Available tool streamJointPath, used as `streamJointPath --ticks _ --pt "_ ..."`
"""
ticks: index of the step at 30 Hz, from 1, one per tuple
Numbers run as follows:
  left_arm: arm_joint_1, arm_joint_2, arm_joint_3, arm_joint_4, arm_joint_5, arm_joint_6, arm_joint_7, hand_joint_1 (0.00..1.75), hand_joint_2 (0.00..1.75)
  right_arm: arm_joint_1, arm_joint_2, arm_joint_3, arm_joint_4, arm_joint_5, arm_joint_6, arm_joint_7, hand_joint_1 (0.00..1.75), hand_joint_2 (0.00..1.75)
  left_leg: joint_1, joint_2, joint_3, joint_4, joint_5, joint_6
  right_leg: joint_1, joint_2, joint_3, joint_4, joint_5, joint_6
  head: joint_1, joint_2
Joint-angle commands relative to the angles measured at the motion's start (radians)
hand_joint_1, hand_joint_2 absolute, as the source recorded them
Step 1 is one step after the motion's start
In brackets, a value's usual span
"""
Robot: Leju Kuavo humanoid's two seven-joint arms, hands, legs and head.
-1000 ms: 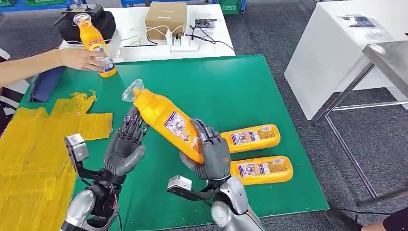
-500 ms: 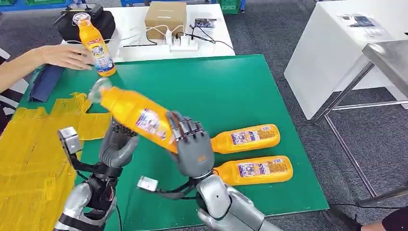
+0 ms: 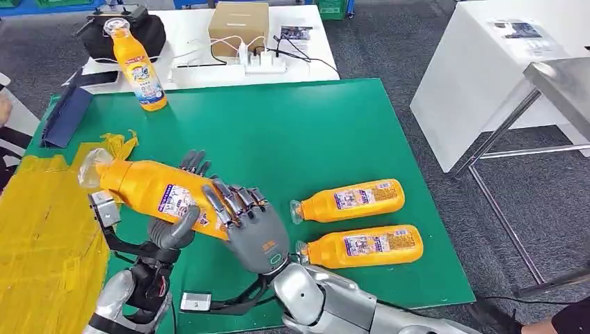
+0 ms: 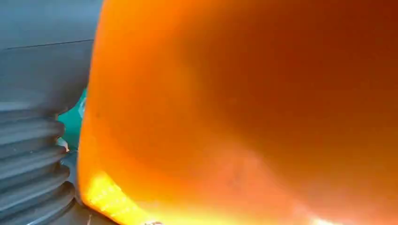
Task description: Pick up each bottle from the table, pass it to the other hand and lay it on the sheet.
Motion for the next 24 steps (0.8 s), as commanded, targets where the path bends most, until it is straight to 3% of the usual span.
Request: streamJointPath --ticks 1,2,6,11,12,13,15,16,17,20,22,23,24 --pt "-0.055 -0.018 0.011 0.007 0.010 0.057 -0.022 1.75 1.75 0.108 0.009 -0.056 0.009 0.011 -0.018 -0.197 1.75 1.75 0.001 -0.002 0.009 0.001 -0.005 0.000 0.002 -0.004 0.012 -0.001 -0.005 -0.003 0.000 0.000" --pt "-0.055 -0.017 0.011 0.004 0.009 0.059 -0.023 1.75 1.75 0.124 0.016 -0.091 0.001 0.005 -0.018 -0.230 1.75 1.75 0.001 -0.002 0.003 0.000 -0.001 0.000 0.001 -0.004 0.006 -0.001 -0.002 -0.002 0.000 0.000" --pt "-0.054 -0.015 0.010 0.002 0.009 0.059 -0.023 1.75 1.75 0.136 0.021 -0.116 -0.003 0.000 -0.018 -0.256 1.75 1.75 0.002 -0.003 0.005 0.001 -0.003 0.000 0.002 -0.005 0.007 -0.001 -0.004 -0.003 0.000 0.000" --pt "-0.051 -0.015 0.006 0.001 0.003 0.064 -0.032 1.75 1.75 0.250 0.104 -0.396 -0.029 -0.063 -0.018 -0.518 1.75 1.75 0.001 -0.003 0.006 0.001 -0.003 0.000 0.002 -0.006 0.008 0.000 -0.005 -0.003 0.000 0.000" --pt "-0.049 -0.017 0.005 0.000 -0.001 0.065 -0.036 1.75 1.75 0.283 0.142 -0.491 -0.032 -0.104 -0.018 -0.614 1.62 1.75 0.002 -0.003 0.005 0.002 -0.003 0.000 0.002 -0.006 0.008 0.000 -0.005 -0.003 0.000 0.000" --pt "-0.048 -0.017 0.005 -0.002 -0.003 0.065 -0.038 1.75 1.75 0.306 0.175 -0.567 -0.028 -0.115 -0.018 -0.690 0.65 1.75 0.001 -0.003 0.004 0.000 -0.002 0.000 0.002 -0.005 0.005 0.000 -0.003 -0.003 0.000 0.000" --pt "-0.048 -0.017 0.005 -0.002 -0.003 0.065 -0.038 1.75 1.75 0.306 0.175 -0.567 -0.028 -0.115 -0.018 -0.690 0.65 1.75 0.002 -0.003 0.003 0.000 -0.002 0.000 0.002 -0.005 0.004 -0.001 -0.003 -0.003 0.000 0.000" --pt "-0.045 -0.017 0.004 -0.005 -0.007 0.066 -0.040 1.75 1.75 0.319 0.201 -0.614 -0.020 -0.157 -0.018 -0.743 0.12 1.75 0.001 -0.003 0.005 0.001 -0.003 0.000 0.002 -0.005 0.007 0.000 -0.004 -0.003 0.000 0.000" --pt "-0.044 -0.015 0.002 -0.009 -0.017 0.069 -0.045 1.75 1.75 0.340 0.245 -0.705 -0.014 -0.203 -0.018 -0.838 0.00 1.75 0.001 -0.002 0.002 0.000 -0.001 0.000 0.001 -0.004 0.002 0.000 -0.002 -0.002 0.000 0.000" --pt "-0.037 -0.003 -0.005 -0.037 -0.112 0.124 -0.079 1.75 1.75 0.348 0.323 -0.849 0.043 -0.380 -0.018 -1.022 0.00 1.75 0.000 -0.002 0.002 0.000 -0.002 0.000 0.001 -0.003 0.004 0.000 -0.003 -0.002 0.000 0.000" --pt "-0.039 0.014 -0.002 -0.050 -0.182 0.173 -0.089 1.75 1.75 0.330 0.290 -0.792 0.039 -0.557 -0.018 -1.013 0.00 1.75 0.001 0.000 0.002 0.000 -0.002 0.000 0.001 -0.001 0.012 0.000 -0.002 -0.002 0.000 0.000" --pt "-0.042 0.022 0.006 -0.052 -0.209 0.194 -0.092 1.75 1.75 0.326 0.239 -0.721 -0.010 -0.636 -0.018 -0.961 0.00 1.75 0.001 0.000 0.005 0.001 -0.004 0.000 0.002 -0.002 0.016 0.000 -0.004 -0.003 0.000 0.000" --pt "-0.043 0.023 0.010 -0.052 -0.209 0.195 -0.093 1.75 1.75 0.326 0.226 -0.703 -0.025 -0.643 -0.018 -0.943 0.00 1.75 0.001 0.000 0.006 0.002 -0.004 0.000 0.002 -0.002 0.017 0.000 -0.004 -0.003 0.000 0.000"
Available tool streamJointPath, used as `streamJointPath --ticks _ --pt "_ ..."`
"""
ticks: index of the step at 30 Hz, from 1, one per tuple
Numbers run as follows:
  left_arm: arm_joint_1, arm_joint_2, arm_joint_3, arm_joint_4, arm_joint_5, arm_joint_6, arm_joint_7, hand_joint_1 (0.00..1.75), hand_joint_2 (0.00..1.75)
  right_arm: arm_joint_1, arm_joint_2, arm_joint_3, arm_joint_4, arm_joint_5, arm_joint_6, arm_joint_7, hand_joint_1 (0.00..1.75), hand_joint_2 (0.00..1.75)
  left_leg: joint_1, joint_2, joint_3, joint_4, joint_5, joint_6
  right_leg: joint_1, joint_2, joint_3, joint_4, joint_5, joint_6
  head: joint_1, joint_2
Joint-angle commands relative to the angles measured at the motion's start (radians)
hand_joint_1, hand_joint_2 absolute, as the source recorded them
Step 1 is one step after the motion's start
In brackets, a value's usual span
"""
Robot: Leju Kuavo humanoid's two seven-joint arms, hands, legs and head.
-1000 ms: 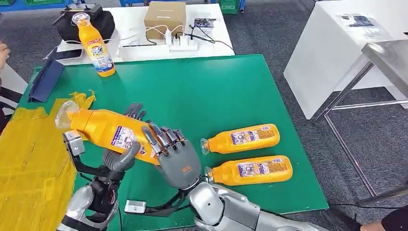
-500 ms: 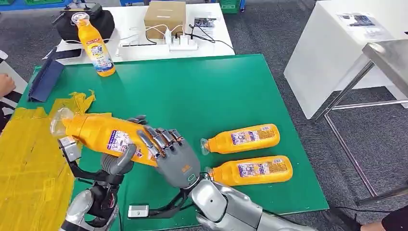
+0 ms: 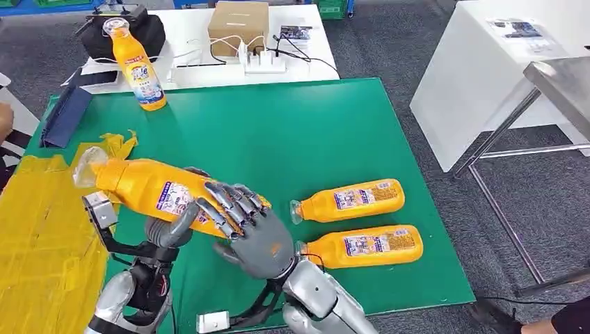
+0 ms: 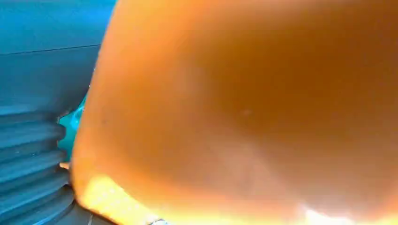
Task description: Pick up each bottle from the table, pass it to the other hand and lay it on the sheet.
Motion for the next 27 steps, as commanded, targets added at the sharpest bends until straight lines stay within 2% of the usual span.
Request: streamJointPath --ticks 1,3,6,8,9,10,11,13,16,17,19,20,21,22,24,25,26,27 --pt "-0.051 0.029 0.014 -0.016 -0.161 0.108 -0.031 1.75 1.75 0.028 0.012 -0.119 -0.008 -0.395 -0.018 -0.017 0.00 1.75 0.001 -0.001 0.008 0.002 -0.004 0.000 0.002 -0.002 0.010 0.000 -0.004 -0.003 0.000 0.000" --pt "-0.051 0.029 0.014 -0.016 -0.161 0.108 -0.031 1.75 1.75 0.028 0.012 -0.119 -0.008 -0.395 -0.018 -0.017 0.00 1.75 0.000 -0.001 0.005 0.001 -0.002 0.000 0.001 -0.001 0.006 -0.001 -0.002 -0.002 0.001 0.000" --pt "-0.066 0.048 0.028 -0.008 -0.291 0.208 -0.043 1.75 1.75 0.041 -0.022 -0.083 -0.080 -0.553 -0.018 -0.018 0.00 1.75 0.000 0.001 0.006 0.001 -0.003 0.000 0.001 0.001 0.008 0.000 -0.003 -0.003 0.000 0.000" --pt "-0.102 0.085 0.051 0.028 -0.592 0.429 -0.045 1.75 1.75 0.062 -0.076 -0.055 -0.207 -0.656 -0.002 0.031 0.00 1.75 0.001 -0.002 0.004 0.001 -0.002 0.000 0.001 -0.001 0.005 0.000 -0.002 -0.002 0.000 0.000" --pt "-0.119 0.096 0.058 0.050 -0.699 0.490 -0.030 1.75 1.75 0.075 -0.092 -0.059 -0.259 -0.677 0.010 0.045 0.00 1.75 0.001 -0.002 0.006 0.002 -0.003 0.000 0.001 -0.002 0.008 0.001 -0.003 -0.003 0.000 0.000" --pt "-0.149 0.125 0.055 0.101 -0.929 0.574 0.044 1.75 1.75 0.092 -0.104 -0.072 -0.311 -0.695 0.020 0.056 0.00 1.75 0.000 -0.003 0.004 0.001 -0.001 0.000 0.001 -0.003 0.005 0.001 -0.003 -0.002 0.000 0.000" --pt "-0.182 0.137 0.065 0.155 -1.121 0.592 0.120 1.75 1.75 0.115 -0.119 -0.095 -0.376 -0.702 0.037 0.070 0.00 1.75 0.001 -0.004 0.005 0.002 -0.002 0.000 0.001 -0.004 0.007 0.001 -0.004 -0.003 0.000 0.000" --pt "-0.231 0.150 0.074 0.251 -1.387 0.585 0.231 1.75 1.75 0.141 -0.135 -0.136 -0.445 -0.657 0.043 0.093 0.00 1.75 0.000 -0.005 0.003 0.000 0.000 0.000 0.000 -0.004 0.005 0.000 -0.002 -0.002 0.000 0.000" --pt "-0.281 0.171 0.062 0.420 -1.676 0.533 0.349 1.75 1.75 0.140 -0.176 -0.186 -0.492 -0.496 0.106 0.201 0.00 1.75 0.000 -0.008 0.007 0.000 -0.001 0.000 0.001 -0.008 0.010 0.000 -0.004 -0.003 0.000 0.000" --pt "-0.289 0.186 0.047 0.495 -1.790 0.471 0.408 1.75 1.75 0.117 -0.212 -0.199 -0.481 -0.424 0.188 0.275 0.00 1.75 0.000 -0.008 0.006 0.000 0.000 0.000 0.000 -0.007 0.004 0.000 -0.003 -0.002 0.000 0.000" --pt "-0.292 0.184 0.054 0.564 -1.819 0.492 0.408 1.75 1.75 0.099 -0.229 -0.220 -0.469 -0.415 0.231 0.285 0.00 1.75 0.000 -0.005 0.010 0.000 -0.002 0.001 0.000 -0.005 0.004 -0.001 -0.004 -0.003 0.000 0.000" --pt "-0.296 0.187 0.052 0.602 -1.860 0.464 0.442 1.75 1.75 0.076 -0.259 -0.215 -0.449 -0.379 0.290 0.319 0.00 1.75 -0.001 -0.002 0.006 -0.002 0.000 0.000 0.000 -0.002 0.000 -0.002 -0.001 -0.002 0.000 0.000" --pt "-0.303 0.190 0.045 0.656 -1.903 0.466 0.468 1.75 1.75 0.050 -0.286 -0.223 -0.425 -0.353 0.333 0.348 0.00 1.75 -0.001 -0.001 0.007 -0.002 -0.001 0.001 0.000 -0.001 0.007 -0.002 -0.001 -0.002 0.000 0.000" --pt "-0.308 0.189 0.049 0.687 -1.905 0.492 0.463 1.75 1.75 0.040 -0.292 -0.236 -0.407 -0.364 0.339 0.339 0.00 1.75 0.000 0.000 0.011 -0.001 -0.003 0.001 0.000 0.000 0.012 -0.002 -0.002 -0.002 0.000 0.000" --pt "-0.308 0.189 0.049 0.687 -1.905 0.492 0.463 1.75 1.75 0.040 -0.292 -0.236 -0.407 -0.364 0.339 0.339 0.00 1.75 0.000 -0.001 0.004 -0.001 0.000 0.000 0.000 -0.001 0.005 -0.001 0.000 -0.001 0.000 0.000" --pt "-0.308 0.189 0.049 0.687 -1.905 0.492 0.463 1.75 1.75 0.040 -0.292 -0.236 -0.407 -0.364 0.339 0.339 0.00 1.75 0.000 -0.001 0.007 0.000 -0.001 0.000 0.000 -0.001 0.008 -0.001 -0.002 -0.002 0.000 0.000" --pt "-0.316 0.184 0.052 0.713 -1.923 0.457 0.481 1.75 1.75 0.028 -0.315 -0.223 -0.396 -0.325 0.364 0.358 0.00 1.75 0.000 0.000 0.009 0.001 -0.003 0.001 0.001 -0.001 0.011 0.000 -0.003 -0.003 0.000 0.000" --pt "-0.319 0.182 0.057 0.736 -1.922 0.442 0.482 1.75 1.75 0.020 -0.331 -0.226 -0.389 -0.318 0.367 0.360 0.00 1.75 0.000 -0.001 0.004 0.001 -0.001 0.001 0.000 -0.001 0.006 0.000 -0.001 -0.001 0.000 0.000"
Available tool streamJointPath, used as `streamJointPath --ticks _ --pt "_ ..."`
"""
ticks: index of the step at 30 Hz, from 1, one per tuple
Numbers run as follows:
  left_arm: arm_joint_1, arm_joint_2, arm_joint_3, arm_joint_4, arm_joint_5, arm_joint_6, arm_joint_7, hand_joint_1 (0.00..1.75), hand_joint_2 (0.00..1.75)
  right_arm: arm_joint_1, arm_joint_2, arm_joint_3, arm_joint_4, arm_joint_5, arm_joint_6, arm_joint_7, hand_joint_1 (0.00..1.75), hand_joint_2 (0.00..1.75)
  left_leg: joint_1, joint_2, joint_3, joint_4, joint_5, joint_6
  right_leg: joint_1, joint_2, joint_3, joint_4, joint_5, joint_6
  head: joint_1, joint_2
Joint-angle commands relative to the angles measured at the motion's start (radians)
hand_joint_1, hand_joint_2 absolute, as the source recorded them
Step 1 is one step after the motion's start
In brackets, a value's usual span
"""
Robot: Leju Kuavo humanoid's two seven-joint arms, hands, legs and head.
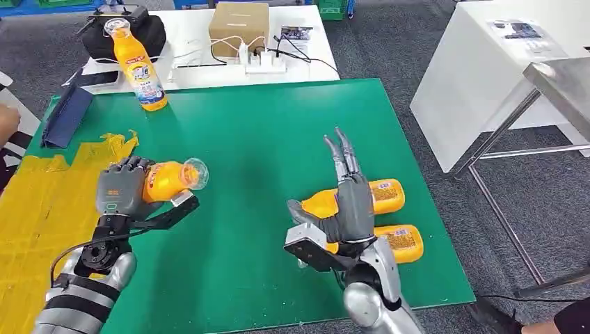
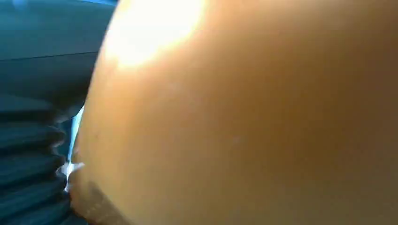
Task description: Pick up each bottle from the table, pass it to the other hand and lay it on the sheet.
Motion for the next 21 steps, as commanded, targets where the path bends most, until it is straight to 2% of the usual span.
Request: streamJointPath --ticks 1,3,4,5,6,7,10,13,14,15,21 --pt "-0.104 0.006 0.005 0.340 -0.036 -0.051 0.036 1.75 1.75 -0.086 -0.152 -0.027 0.041 0.038 0.094 0.047 0.00 1.75 0.000 0.000 0.006 0.001 -0.003 0.000 0.001 -0.002 0.007 0.000 -0.003 -0.002 0.000 0.000" --pt "-0.135 -0.009 0.019 0.445 -0.050 -0.017 0.058 1.75 1.75 -0.124 -0.208 -0.064 0.103 0.041 0.132 0.058 0.00 1.75 0.000 0.000 0.005 0.000 -0.002 0.000 0.000 -0.001 0.006 -0.001 -0.002 -0.002 0.000 0.000" --pt "-0.146 -0.015 0.026 0.479 -0.057 -0.016 0.075 1.75 1.75 -0.135 -0.230 -0.073 0.129 0.035 0.164 0.054 0.00 1.75 0.000 0.000 0.008 0.001 -0.003 0.000 0.001 -0.002 0.010 -0.001 -0.003 -0.002 0.000 0.000" --pt "-0.149 -0.018 0.026 0.491 -0.061 -0.009 0.079 1.75 1.75 -0.140 -0.241 -0.086 0.141 0.023 0.171 0.042 0.00 1.75 0.000 -0.001 0.003 0.000 -0.001 0.000 0.000 -0.001 0.005 -0.001 -0.001 -0.001 0.000 0.000" --pt "-0.149 -0.018 0.026 0.491 -0.061 -0.009 0.079 1.75 1.75 -0.140 -0.241 -0.086 0.141 0.023 0.171 0.042 0.00 1.75 0.000 -0.001 0.007 0.000 -0.003 0.001 0.001 -0.001 0.010 -0.002 -0.002 -0.002 0.000 0.000" --pt "-0.149 -0.018 0.026 0.491 -0.061 -0.009 0.079 1.75 1.75 -0.140 -0.241 -0.086 0.141 0.023 0.171 0.042 0.00 1.75 0.000 -0.001 0.006 0.000 -0.002 0.001 0.000 -0.001 0.007 -0.001 -0.001 -0.001 0.000 0.000" --pt "-0.181 -0.038 0.059 0.546 -0.064 -0.024 0.130 1.75 1.75 -0.162 -0.279 -0.065 0.206 0.091 0.212 0.061 0.00 1.75 0.000 0.000 0.007 0.001 -0.002 0.000 0.001 0.000 0.009 -0.001 -0.002 -0.002 0.000 0.000" --pt "-0.221 -0.057 0.086 0.601 -0.078 -0.004 0.156 1.75 1.75 -0.191 -0.341 -0.007 0.315 0.110 0.276 0.012 0.00 1.75 0.000 0.002 0.008 0.000 -0.002 0.000 0.002 0.001 0.009 -0.001 0.000 -0.002 0.000 0.000" --pt "-0.234 -0.064 0.093 0.616 -0.081 0.012 0.145 1.20 1.75 -0.206 -0.360 0.004 0.366 0.097 0.289 -0.004 0.00 1.75 -0.001 0.003 0.010 0.000 -0.003 0.000 0.002 0.002 0.011 -0.001 -0.001 -0.003 0.000 0.000" --pt "-0.238 -0.068 0.098 0.620 -0.075 0.014 0.129 0.00 1.75 -0.213 -0.370 0.006 0.388 0.089 0.293 -0.017 0.00 1.75 -0.001 0.002 0.008 0.000 -0.001 0.000 0.002 0.001 0.009 -0.001 0.000 -0.002 0.000 0.000" --pt "-0.238 -0.098 0.102 0.611 -0.029 0.036 0.012 0.00 1.75 -0.265 -0.418 0.017 0.547 0.005 0.385 -0.068 0.00 1.75 0.000 0.001 0.008 0.001 -0.002 0.000 0.002 -0.001 0.010 0.000 -0.001 -0.001 0.000 0.000"
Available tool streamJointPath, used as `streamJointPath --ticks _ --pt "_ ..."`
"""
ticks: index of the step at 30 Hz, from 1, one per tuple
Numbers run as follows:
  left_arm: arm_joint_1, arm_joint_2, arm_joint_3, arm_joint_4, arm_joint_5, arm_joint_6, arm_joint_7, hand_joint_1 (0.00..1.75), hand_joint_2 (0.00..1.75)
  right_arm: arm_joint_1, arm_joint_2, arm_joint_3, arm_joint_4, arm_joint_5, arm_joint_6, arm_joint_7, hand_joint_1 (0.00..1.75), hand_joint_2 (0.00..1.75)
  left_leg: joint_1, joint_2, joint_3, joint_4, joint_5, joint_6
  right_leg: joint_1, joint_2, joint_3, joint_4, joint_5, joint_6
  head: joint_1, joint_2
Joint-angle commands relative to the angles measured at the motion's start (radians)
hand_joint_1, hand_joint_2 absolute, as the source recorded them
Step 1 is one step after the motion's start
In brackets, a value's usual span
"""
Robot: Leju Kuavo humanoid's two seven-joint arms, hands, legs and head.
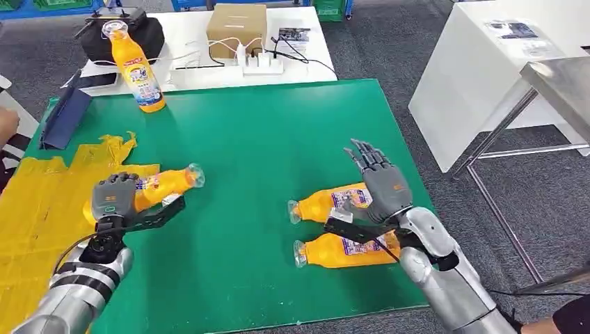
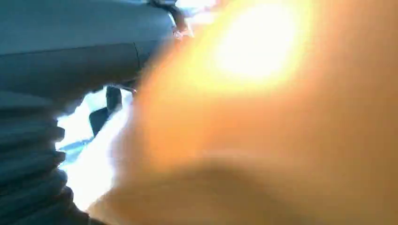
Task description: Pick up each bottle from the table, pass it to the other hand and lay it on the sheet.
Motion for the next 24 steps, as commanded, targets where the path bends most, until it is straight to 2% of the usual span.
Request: streamJointPath --ticks 1,5,8,9,12,14,15,19,20,21,22,24 --pt "-0.062 -0.067 0.051 0.123 0.042 0.015 -0.104 0.00 1.75 -0.116 -0.089 0.067 0.312 -0.069 0.093 -0.048 0.00 1.75 0.001 -0.002 0.005 0.001 -0.003 0.001 0.001 -0.004 0.008 -0.001 -0.003 -0.002 0.000 0.000" --pt "-0.048 -0.098 0.049 0.080 0.125 0.005 -0.212 0.00 1.75 -0.130 -0.116 0.089 0.410 -0.096 0.127 -0.066 0.00 1.75 0.000 -0.005 0.002 0.001 -0.001 0.001 0.000 -0.004 0.006 -0.001 -0.002 -0.001 0.001 0.000" --pt "-0.023 -0.119 0.063 0.016 0.256 -0.038 -0.327 0.00 1.75 -0.125 -0.101 0.089 0.462 -0.090 0.089 -0.056 0.00 1.75 0.000 -0.006 0.002 0.001 -0.002 0.001 -0.001 -0.005 0.008 -0.001 -0.003 -0.001 0.001 0.000" --pt "0.009 -0.126 0.065 -0.056 0.354 -0.074 -0.406 0.00 1.75 -0.126 -0.090 0.096 0.493 -0.066 0.063 -0.029 0.00 1.75 0.000 -0.006 -0.001 0.001 -0.001 0.001 -0.001 -0.004 0.005 -0.002 -0.001 -0.001 0.001 0.000" --pt "0.075 -0.133 0.046 -0.212 0.526 -0.138 -0.479 0.00 1.75 -0.125 -0.069 0.100 0.535 -0.026 0.021 -0.003 0.00 1.75 0.000 -0.004 0.003 0.001 -0.003 0.001 0.000 -0.003 0.008 -0.002 -0.003 -0.002 0.001 0.000" --pt "0.097 -0.125 0.022 -0.264 0.543 -0.151 -0.462 0.00 1.75 -0.126 -0.062 0.099 0.547 -0.020 0.014 0.000 0.00 1.75 -0.001 -0.003 0.003 0.002 -0.004 0.001 -0.001 -0.002 0.008 -0.001 -0.003 -0.002 0.000 0.000" --pt "0.131 -0.123 0.009 -0.349 0.670 -0.188 -0.535 0.00 1.75 -0.129 -0.053 0.097 0.564 -0.009 0.002 -0.006 0.00 1.75 -0.001 -0.003 0.001 0.001 -0.002 0.001 -0.001 -0.002 0.005 -0.002 -0.002 -0.001 0.000 0.000" --pt "0.232 -0.087 -0.089 -0.621 0.868 -0.239 -0.551 0.00 1.75 -0.159 0.023 0.087 0.657 0.064 -0.120 -0.033 0.03 1.75 0.000 -0.001 0.002 0.001 -0.003 0.000 0.000 0.000 0.006 -0.002 -0.002 -0.002 0.000 0.000" --pt "0.239 -0.082 -0.101 -0.646 0.886 -0.244 -0.543 0.00 1.75 -0.163 0.032 0.091 0.667 0.079 -0.144 -0.033 0.14 1.75 0.000 0.000 -0.001 0.001 -0.002 0.000 0.000 0.001 0.003 -0.002 -0.001 -0.001 0.000 0.000" --pt "0.246 -0.079 -0.112 -0.666 0.904 -0.245 -0.554 0.00 1.75 -0.169 0.043 0.098 0.681 0.105 -0.185 -0.025 0.80 1.75 0.000 0.000 0.002 0.002 -0.004 0.000 0.001 0.001 0.006 -0.002 -0.002 -0.002 0.000 0.000" --pt "0.255 -0.075 -0.125 -0.692 0.928 -0.248 -0.556 0.00 1.75 -0.178 0.061 0.105 0.699 0.135 -0.214 -0.020 0.98 1.75 0.000 -0.001 0.000 0.001 -0.002 0.000 0.001 0.000 0.003 -0.002 -0.001 -0.001 0.000 0.000" --pt "0.256 -0.076 -0.129 -0.696 0.930 -0.248 -0.555 0.00 1.75 -0.180 0.066 0.105 0.701 0.137 -0.213 -0.018 0.98 1.75 0.001 -0.001 0.000 0.001 -0.002 0.000 0.000 0.000 0.004 -0.001 -0.002 -0.002 0.001 0.000"
